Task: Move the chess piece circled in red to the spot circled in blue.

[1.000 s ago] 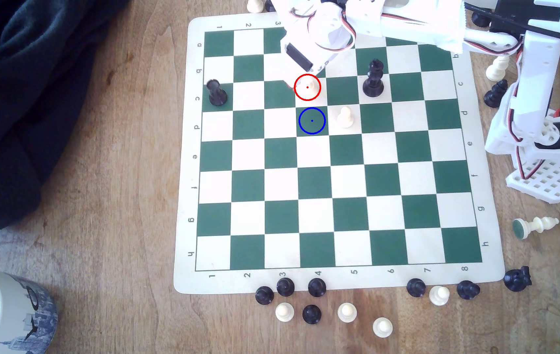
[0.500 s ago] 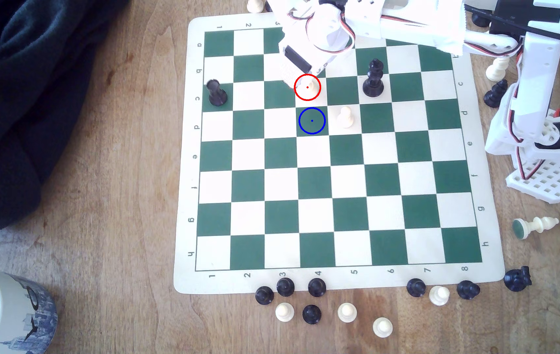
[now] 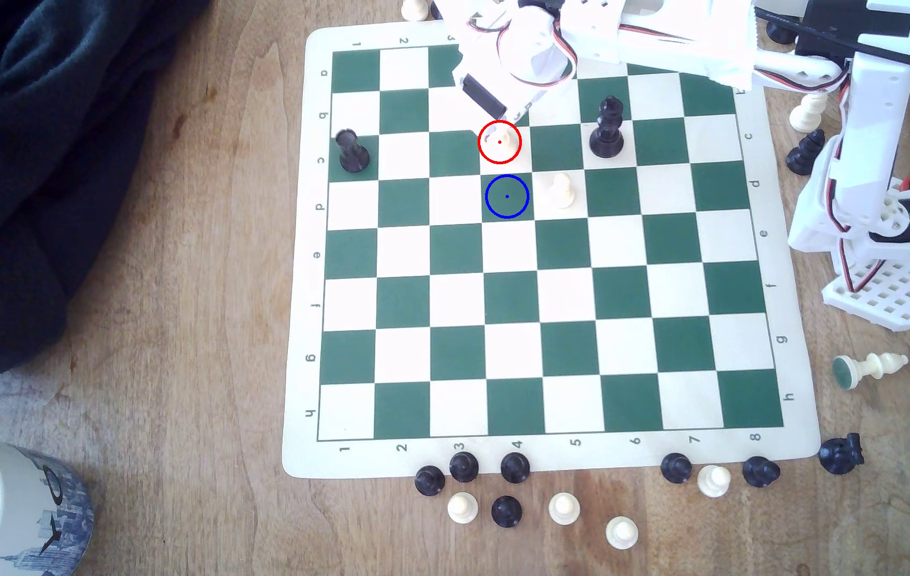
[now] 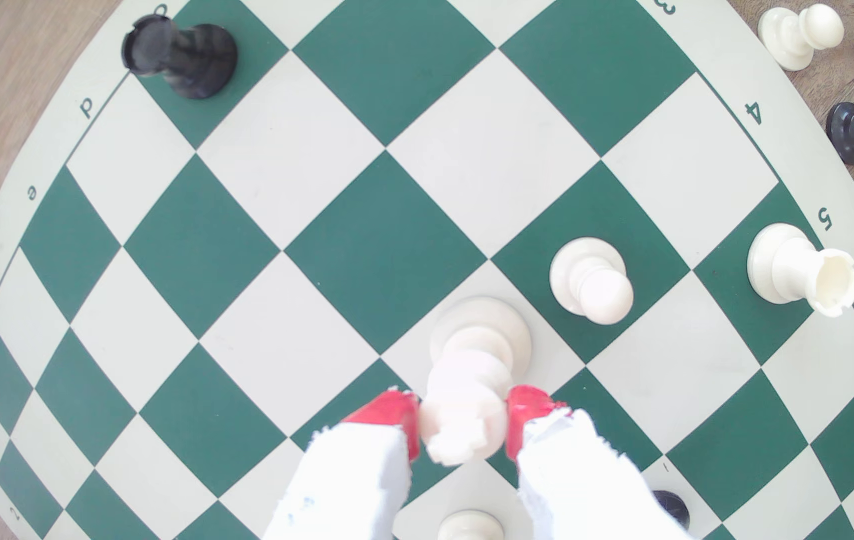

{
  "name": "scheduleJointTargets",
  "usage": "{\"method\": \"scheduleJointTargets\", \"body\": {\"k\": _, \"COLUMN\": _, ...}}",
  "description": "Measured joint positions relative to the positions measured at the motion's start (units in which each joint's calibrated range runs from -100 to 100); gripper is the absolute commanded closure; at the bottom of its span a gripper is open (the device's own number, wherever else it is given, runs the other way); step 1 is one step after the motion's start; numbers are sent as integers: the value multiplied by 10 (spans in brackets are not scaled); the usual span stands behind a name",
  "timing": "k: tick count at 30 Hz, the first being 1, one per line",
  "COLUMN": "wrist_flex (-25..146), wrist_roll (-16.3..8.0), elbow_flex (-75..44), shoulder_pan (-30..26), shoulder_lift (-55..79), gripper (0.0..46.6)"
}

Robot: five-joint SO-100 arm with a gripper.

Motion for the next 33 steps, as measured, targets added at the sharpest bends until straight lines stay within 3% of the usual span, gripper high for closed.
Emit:
{"method": "scheduleJointTargets", "body": {"k": 16, "wrist_flex": 127, "wrist_roll": 0, "elbow_flex": -80, "shoulder_pan": -24, "shoulder_lift": -65, "gripper": 462}}
{"method": "scheduleJointTargets", "body": {"k": 23, "wrist_flex": 99, "wrist_roll": -5, "elbow_flex": 7, "shoulder_pan": -67, "shoulder_lift": -120, "gripper": 464}}
{"method": "scheduleJointTargets", "body": {"k": 33, "wrist_flex": 35, "wrist_roll": -6, "elbow_flex": 97, "shoulder_pan": -80, "shoulder_lift": -125, "gripper": 464}}
